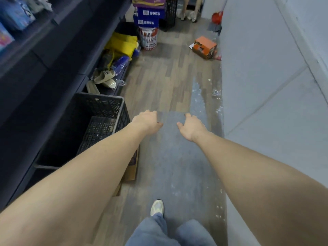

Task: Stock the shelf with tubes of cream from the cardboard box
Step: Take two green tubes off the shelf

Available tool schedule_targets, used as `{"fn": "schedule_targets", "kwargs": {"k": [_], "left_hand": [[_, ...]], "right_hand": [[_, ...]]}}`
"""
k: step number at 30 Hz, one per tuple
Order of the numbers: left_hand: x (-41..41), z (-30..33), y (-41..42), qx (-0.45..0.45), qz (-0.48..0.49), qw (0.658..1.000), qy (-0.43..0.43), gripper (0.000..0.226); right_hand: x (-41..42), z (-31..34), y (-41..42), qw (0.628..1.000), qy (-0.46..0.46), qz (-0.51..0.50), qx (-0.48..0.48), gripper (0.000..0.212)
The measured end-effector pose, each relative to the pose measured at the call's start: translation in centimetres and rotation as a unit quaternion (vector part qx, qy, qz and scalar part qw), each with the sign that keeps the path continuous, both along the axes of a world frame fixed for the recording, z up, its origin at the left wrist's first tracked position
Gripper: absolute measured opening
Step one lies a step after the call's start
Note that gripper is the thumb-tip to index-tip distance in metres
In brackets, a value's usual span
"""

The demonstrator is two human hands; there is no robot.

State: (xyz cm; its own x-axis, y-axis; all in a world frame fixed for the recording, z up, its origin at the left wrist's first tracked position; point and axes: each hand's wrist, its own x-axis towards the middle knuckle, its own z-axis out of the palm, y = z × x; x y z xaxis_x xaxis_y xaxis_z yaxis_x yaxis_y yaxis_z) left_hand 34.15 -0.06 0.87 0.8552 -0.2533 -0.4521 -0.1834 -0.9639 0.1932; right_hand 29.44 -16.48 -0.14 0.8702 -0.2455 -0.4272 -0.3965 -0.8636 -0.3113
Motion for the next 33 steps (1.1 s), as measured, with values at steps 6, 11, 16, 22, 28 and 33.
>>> {"fn": "schedule_targets", "kwargs": {"k": [6,11,16,22,28,33], "left_hand": [[8.4,0.4,2.0,-0.002,0.051,0.999,-0.016,0.057],[14.8,0.2,3.2,0.005,0.107,0.994,-0.018,0.057],[21.9,0.2,2.9,0.013,0.175,0.984,-0.032,0.059],[28.7,1.1,2.0,0.01,0.27,0.962,-0.045,0.055],[33.8,3.6,2.9,0.004,0.337,0.939,-0.069,0.052],[38.1,4.6,5.3,0.012,0.377,0.922,-0.088,0.052]], "right_hand": [[10.5,0.8,1.2,0.998,-0.018,0.057,-0.005,0.055],[19.2,0.5,2.0,0.994,-0.028,0.11,0.004,0.055],[28.5,0.2,1.6,0.983,-0.033,0.178,0.015,0.055],[38.7,1.5,1.1,0.965,-0.032,0.259,0.016,0.053],[46.2,3.6,3.7,0.944,-0.05,0.325,0.03,0.056],[51.7,4.5,7.5,0.926,-0.072,0.37,0.032,0.05]]}}
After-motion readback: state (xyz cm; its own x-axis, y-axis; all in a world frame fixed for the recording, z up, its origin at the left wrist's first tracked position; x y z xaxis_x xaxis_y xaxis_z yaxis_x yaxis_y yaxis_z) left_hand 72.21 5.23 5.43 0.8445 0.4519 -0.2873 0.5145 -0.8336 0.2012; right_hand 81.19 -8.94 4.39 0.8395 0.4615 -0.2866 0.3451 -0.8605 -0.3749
